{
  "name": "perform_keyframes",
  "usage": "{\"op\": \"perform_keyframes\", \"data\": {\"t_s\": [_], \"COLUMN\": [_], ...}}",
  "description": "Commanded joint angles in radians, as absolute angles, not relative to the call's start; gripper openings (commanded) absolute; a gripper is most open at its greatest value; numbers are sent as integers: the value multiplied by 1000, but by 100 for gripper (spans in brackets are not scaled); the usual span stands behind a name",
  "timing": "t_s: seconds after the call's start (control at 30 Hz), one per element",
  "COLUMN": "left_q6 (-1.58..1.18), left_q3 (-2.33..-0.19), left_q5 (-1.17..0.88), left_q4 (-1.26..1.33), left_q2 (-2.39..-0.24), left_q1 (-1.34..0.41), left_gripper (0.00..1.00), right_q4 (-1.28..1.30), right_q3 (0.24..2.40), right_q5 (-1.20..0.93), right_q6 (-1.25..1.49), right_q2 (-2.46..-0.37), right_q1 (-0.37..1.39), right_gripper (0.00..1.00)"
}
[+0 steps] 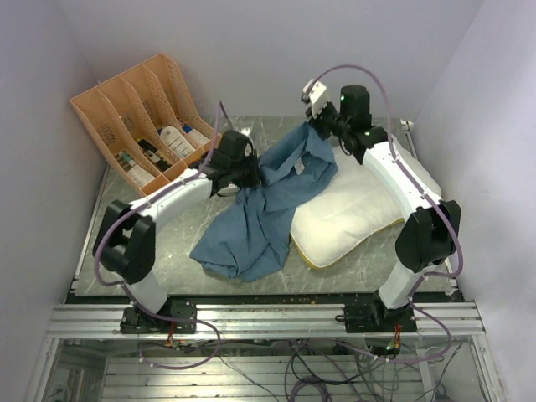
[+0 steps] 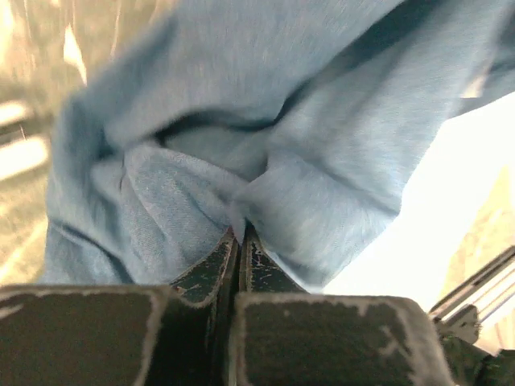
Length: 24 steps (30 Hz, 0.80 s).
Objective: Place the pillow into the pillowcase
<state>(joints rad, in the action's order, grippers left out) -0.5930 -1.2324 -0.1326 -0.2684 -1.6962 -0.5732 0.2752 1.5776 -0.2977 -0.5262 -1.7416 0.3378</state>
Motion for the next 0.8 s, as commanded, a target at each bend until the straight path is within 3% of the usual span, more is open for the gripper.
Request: {"op": "perform_keyframes", "data": {"t_s": [0.0,0.23,0.27,0.43,0.5,0.6,0.7,0.77], "left_q6": [-500,-608,-631,-629,-569,-504,-450,-415], "left_q3": [-1397,-1476,-1486,-1675,-1757,-1664,-1515,-1415], "left_q5": [-104,-428,-458,-526,-424,-222,-62,-7], "left_q4": [-366,-197,-158,-196,-339,-356,-330,-326], "left_q2": [-1547,-1584,-1620,-1906,-1942,-1822,-1641,-1528], "left_q1": [-578,-617,-649,-845,-875,-875,-876,-874], "left_gripper": [7,7,8,47,53,64,88,99], "right_q4": [243,96,69,79,114,137,212,264], "right_q3": [1705,1691,1675,1653,1620,1510,1402,1342], "right_q5": [-377,-132,-81,-40,-116,-294,-577,-745], "right_q6": [-429,-405,-403,-330,-306,-304,-349,-346], "right_q2": [-1694,-1670,-1680,-1729,-1680,-1541,-1402,-1350], "right_q1": [323,257,236,104,52,10,-11,-12], "right_gripper": [0,0,5,51,62,80,90,90]}}
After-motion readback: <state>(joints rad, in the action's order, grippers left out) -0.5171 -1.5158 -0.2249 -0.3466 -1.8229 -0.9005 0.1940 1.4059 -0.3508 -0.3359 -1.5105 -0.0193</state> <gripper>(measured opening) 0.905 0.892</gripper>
